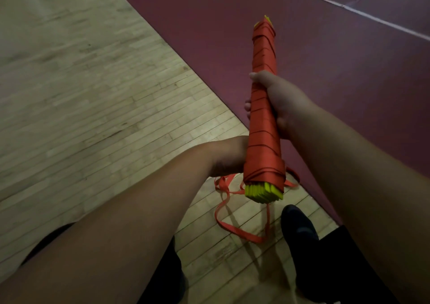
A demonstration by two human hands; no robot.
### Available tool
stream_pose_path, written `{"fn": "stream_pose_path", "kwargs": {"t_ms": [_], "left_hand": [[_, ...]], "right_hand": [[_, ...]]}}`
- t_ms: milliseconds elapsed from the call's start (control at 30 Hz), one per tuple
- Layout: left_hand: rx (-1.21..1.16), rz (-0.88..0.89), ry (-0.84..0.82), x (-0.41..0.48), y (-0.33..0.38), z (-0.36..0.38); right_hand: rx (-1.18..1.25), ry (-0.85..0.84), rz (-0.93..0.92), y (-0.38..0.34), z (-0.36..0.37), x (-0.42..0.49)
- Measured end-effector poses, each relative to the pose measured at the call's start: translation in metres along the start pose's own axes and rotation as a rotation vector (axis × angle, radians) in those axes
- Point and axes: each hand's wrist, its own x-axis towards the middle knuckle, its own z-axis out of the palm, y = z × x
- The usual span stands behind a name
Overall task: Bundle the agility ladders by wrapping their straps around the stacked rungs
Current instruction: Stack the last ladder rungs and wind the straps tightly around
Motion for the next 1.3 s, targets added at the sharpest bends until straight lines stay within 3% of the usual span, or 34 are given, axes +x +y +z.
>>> {"fn": "stream_pose_path", "kwargs": {"t_ms": [367,533,733,833,1067,1133,1200,1300], "left_hand": [[-0.11,0.025,-0.144,-0.004,0.002,0.004],[-0.13,-0.099,-0.156,-0.018,0.007,0.002],[0.055,-0.1,-0.147,-0.029,0.025,-0.008],[0.095,-0.131,-0.225,-0.036,0.035,-0.02],[0.14,-0.174,-0.238,-0.052,0.057,-0.036],[0.255,-0.235,-0.166,-0.051,0.062,-0.031],[0.492,-0.278,0.033,-0.042,0.06,-0.02],[0.642,-0.202,0.157,-0.036,0.05,-0.016]], "right_hand": [[0.019,-0.016,-0.008,-0.002,-0.001,0.002],[0.032,-0.009,-0.003,-0.005,-0.002,0.006],[-0.079,0.04,-0.001,0.001,-0.006,0.004],[-0.122,0.069,-0.03,0.003,-0.007,0.004],[-0.199,0.142,-0.134,0.004,-0.006,0.011],[-0.249,0.179,-0.188,0.009,-0.004,0.011],[-0.273,0.173,-0.227,0.014,-0.002,0.01],[-0.178,0.072,-0.247,0.011,-0.004,0.01]]}}
